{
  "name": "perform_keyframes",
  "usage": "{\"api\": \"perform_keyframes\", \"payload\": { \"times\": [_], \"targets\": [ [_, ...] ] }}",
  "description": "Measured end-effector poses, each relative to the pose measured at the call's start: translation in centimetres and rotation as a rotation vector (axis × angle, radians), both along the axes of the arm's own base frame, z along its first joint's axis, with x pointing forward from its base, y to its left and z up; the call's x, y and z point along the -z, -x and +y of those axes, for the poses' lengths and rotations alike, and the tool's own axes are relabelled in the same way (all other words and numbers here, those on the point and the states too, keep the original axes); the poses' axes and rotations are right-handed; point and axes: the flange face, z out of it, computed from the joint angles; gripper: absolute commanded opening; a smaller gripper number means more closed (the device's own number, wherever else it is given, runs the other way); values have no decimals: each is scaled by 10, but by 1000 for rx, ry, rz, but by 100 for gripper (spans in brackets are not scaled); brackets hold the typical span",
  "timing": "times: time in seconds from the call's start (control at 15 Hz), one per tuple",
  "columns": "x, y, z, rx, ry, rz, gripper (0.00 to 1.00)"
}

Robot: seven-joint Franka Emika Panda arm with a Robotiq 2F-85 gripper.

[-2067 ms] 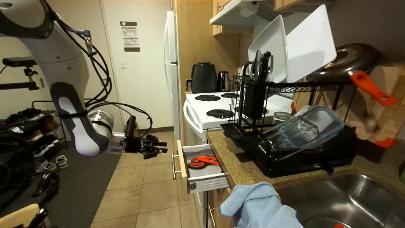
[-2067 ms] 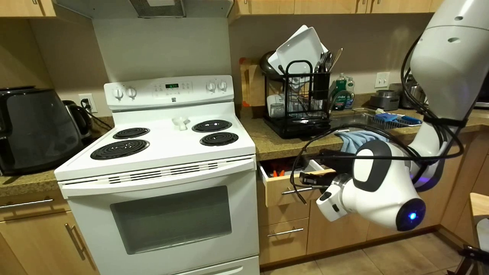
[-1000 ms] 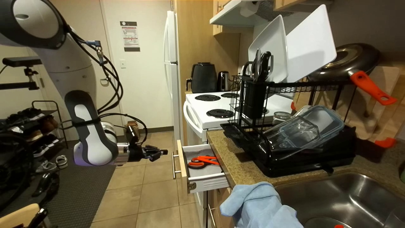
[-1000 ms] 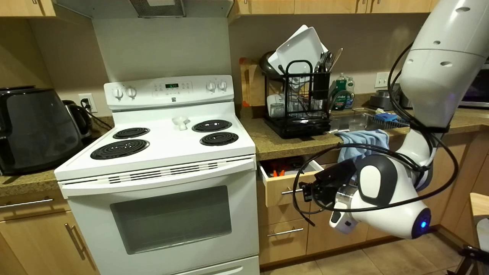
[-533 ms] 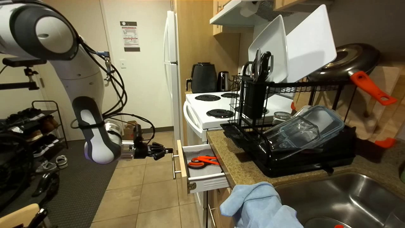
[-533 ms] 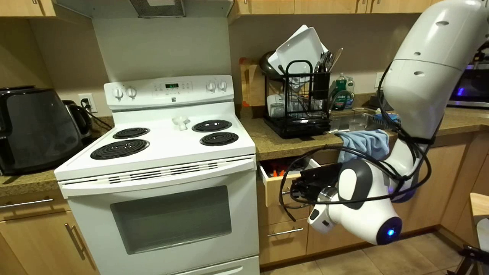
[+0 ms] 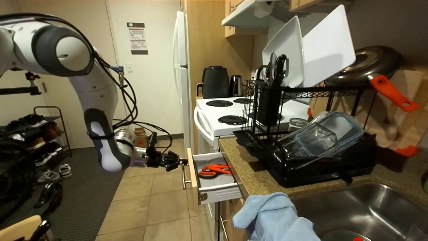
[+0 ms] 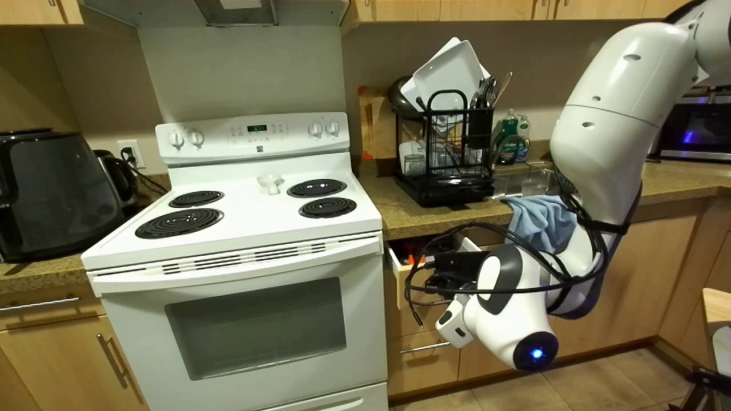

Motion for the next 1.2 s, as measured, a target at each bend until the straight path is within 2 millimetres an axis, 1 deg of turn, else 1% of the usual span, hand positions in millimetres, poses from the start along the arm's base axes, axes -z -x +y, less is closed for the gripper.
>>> {"api": "perform_keyframes", "payload": {
  "times": [0.27, 0.87, 1.2],
  "targets": [
    [3, -18, 4, 104, -33, -27, 0],
    [1, -71, 2, 477, -173, -116, 0],
    [-2, -86, 2, 569, -211, -134, 0]
  ]
}}
